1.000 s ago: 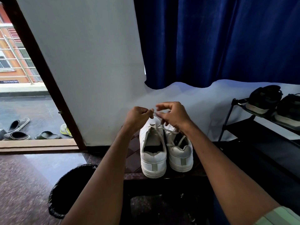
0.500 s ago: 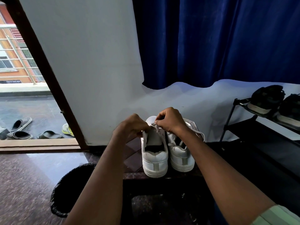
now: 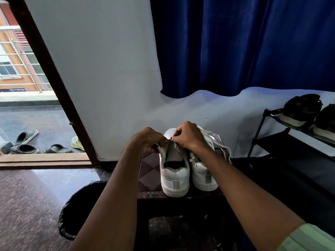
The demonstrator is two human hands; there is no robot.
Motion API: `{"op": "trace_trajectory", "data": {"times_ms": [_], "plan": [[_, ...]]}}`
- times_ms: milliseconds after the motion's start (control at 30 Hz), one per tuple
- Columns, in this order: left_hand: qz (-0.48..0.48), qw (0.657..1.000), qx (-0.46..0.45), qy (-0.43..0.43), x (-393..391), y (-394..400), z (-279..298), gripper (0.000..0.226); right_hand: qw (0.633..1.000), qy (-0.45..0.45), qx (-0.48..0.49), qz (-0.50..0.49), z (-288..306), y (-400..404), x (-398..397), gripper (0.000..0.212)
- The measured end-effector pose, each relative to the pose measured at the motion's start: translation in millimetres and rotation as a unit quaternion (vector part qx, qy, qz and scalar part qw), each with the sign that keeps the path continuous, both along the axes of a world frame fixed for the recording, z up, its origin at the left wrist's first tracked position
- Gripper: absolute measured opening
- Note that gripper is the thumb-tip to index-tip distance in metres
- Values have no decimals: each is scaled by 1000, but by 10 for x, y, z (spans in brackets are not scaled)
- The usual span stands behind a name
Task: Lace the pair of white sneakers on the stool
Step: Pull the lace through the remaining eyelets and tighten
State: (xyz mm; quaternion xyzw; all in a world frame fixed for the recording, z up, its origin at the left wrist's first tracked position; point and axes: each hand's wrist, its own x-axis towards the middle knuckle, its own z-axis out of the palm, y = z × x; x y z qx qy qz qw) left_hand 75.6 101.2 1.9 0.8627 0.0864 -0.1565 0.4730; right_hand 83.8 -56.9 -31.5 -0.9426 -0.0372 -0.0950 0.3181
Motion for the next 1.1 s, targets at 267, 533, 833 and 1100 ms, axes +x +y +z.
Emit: {"op": "trace_trajectory", "data": {"times_ms": [267,533,833,1100], "plan": [[10,1000,-8,18,-6,8,12,30,999,19,38,3,-33,-11,40,4],[18,999,-31,12,-36,27,-24,10,999,19,40,-1,-84,42,53,4],[33,997,1,-63,156,23,-247,10,998,30,15,46,7,-22,36,4],[198,920,-314,-127,239,139,-94,38,999,19,14,33,108,-99,48,10]]}}
